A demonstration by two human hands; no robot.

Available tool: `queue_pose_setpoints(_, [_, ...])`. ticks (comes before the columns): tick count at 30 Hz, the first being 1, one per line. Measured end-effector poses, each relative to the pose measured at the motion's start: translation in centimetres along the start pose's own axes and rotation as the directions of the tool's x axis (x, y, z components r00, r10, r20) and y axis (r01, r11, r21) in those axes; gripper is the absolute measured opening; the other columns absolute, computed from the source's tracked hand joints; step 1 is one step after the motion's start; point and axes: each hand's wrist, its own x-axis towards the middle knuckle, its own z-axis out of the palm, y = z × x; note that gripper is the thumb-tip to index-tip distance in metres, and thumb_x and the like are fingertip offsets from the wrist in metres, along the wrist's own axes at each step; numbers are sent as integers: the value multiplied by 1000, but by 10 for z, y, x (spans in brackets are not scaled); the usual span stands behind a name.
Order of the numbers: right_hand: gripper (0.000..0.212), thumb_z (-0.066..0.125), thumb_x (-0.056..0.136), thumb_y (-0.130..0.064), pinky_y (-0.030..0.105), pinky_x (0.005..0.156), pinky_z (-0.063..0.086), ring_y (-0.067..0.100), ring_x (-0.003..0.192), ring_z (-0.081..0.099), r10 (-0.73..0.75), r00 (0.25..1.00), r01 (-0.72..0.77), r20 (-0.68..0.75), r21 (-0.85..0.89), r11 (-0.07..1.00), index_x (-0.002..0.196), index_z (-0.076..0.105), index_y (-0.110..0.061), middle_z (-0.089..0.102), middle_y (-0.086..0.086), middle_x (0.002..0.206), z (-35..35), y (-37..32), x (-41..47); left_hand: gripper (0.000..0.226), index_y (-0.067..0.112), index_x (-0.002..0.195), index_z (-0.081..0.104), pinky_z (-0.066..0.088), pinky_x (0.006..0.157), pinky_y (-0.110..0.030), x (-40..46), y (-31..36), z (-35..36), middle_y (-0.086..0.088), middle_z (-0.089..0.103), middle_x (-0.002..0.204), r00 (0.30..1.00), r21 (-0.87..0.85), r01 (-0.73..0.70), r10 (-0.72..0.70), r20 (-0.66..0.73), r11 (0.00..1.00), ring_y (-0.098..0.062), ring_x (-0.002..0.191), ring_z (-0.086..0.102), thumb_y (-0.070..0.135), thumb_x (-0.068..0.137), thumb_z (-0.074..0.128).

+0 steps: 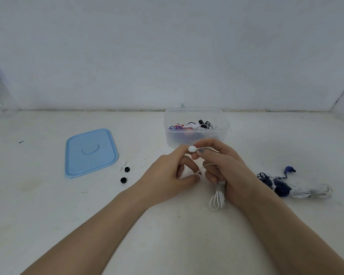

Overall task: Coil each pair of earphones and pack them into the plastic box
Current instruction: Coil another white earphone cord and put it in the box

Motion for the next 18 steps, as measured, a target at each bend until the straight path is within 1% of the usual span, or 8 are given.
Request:
queue_pose_setpoints(2, [17,56,96,-4,20,39,32,10,42,27,-4,1000,4,-10,2,1000,108,66,-11,67,4,83,0,1,0,36,33,114,51,42,63,-22,-1,0,-1,18,70,93,999,-50,6,-8,-41,999,-7,65,48,17,89,71])
queue_pose_setpoints(5, [21,54,96,-1,22,38,31,11,45,26,-24,998,24,-64,-7,1000,108,65,-14,63,4,80,1,3,2,30,29,112,56,42,66,-20,0,1,-4,15,68,89,992,-203,30,-54,-114,979,-9,70,54,11,90,68])
queue_pose_setpoints(8, [26,47,97,3,23,38,30,11,44,26,-55,992,48,-118,-61,997,103,66,-14,58,5,81,4,7,4,22,28,108,59,49,72,-34,0,2,-8,14,66,88,979,-315,63,-119,-162,947,-22,79,65,17,90,66])
queue_pose_setpoints(10, [29,44,97,4,24,39,31,11,42,26,-64,988,48,-144,-110,993,95,68,-13,56,3,80,5,10,6,18,27,104,59,52,77,-40,0,2,-8,12,67,90,975,-354,68,-138,-177,933,-22,82,72,17,92,68])
queue_pose_setpoints(12, [32,44,96,3,24,40,32,11,41,28,-61,985,34,-158,-172,985,87,71,-13,53,1,72,5,12,8,18,23,102,59,54,81,-43,0,2,-9,9,68,92,969,-397,68,-155,-191,915,-21,84,75,12,93,70])
queue_pose_setpoints(15, [24,55,94,-6,25,45,32,10,37,35,-56,985,2,-162,-320,947,88,76,-16,45,-11,46,3,12,8,21,25,96,60,54,81,-36,0,0,-10,4,71,92,962,-398,46,-148,-229,916,-20,81,72,11,89,75])
queue_pose_setpoints(16, [21,57,94,-9,25,45,33,10,37,37,-58,986,-1,-156,-349,937,91,77,-17,44,-14,42,2,12,7,21,25,94,60,54,81,-35,0,-1,-10,4,72,91,960,-383,38,-140,-242,923,-19,79,69,12,88,76])
queue_pose_setpoints(18, [16,62,93,-20,25,45,32,10,38,38,-58,988,5,-141,-352,936,92,77,-17,48,-16,45,2,11,6,20,23,92,62,56,84,-38,0,-1,-10,4,72,88,956,-361,33,-134,-260,932,-17,78,68,11,86,77])
